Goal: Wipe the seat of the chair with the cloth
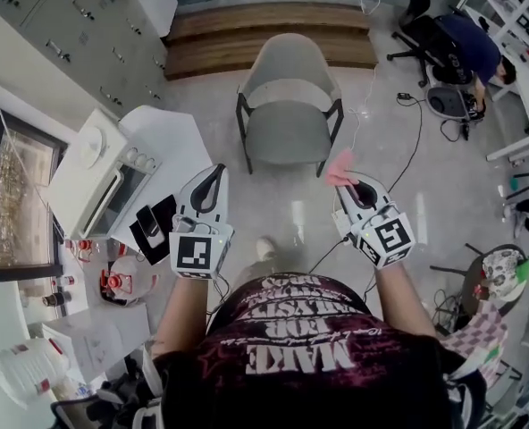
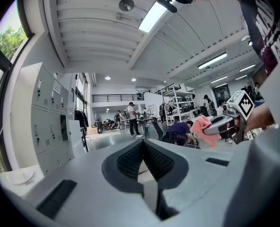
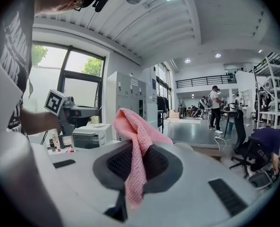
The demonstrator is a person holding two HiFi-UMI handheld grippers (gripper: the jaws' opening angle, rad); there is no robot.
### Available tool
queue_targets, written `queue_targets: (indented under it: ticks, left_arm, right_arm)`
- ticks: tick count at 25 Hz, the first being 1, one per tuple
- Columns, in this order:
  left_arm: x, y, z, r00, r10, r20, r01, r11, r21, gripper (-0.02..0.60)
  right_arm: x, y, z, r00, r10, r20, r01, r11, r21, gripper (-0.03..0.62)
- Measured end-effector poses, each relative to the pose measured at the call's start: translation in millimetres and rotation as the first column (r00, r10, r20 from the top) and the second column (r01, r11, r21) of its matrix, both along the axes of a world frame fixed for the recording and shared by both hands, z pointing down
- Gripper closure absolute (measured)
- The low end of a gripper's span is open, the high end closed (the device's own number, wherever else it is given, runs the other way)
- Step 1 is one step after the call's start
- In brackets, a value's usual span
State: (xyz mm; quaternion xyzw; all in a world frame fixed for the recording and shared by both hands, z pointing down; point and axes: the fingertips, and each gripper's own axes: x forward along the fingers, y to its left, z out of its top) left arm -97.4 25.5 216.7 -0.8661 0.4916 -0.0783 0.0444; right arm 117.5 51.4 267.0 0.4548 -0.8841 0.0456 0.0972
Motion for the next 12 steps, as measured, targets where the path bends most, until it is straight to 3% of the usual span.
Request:
queue_targets:
  ticks: [12]
  left_arm:
    - [-25, -67, 8, 0.997, 0.074, -0.038, -0.075, 0.997, -0.012, 0.578]
  right_arm:
    - [-46, -61, -7, 0.998, 0.041, 0.050, -0.040, 0.999, -0.018, 0.563]
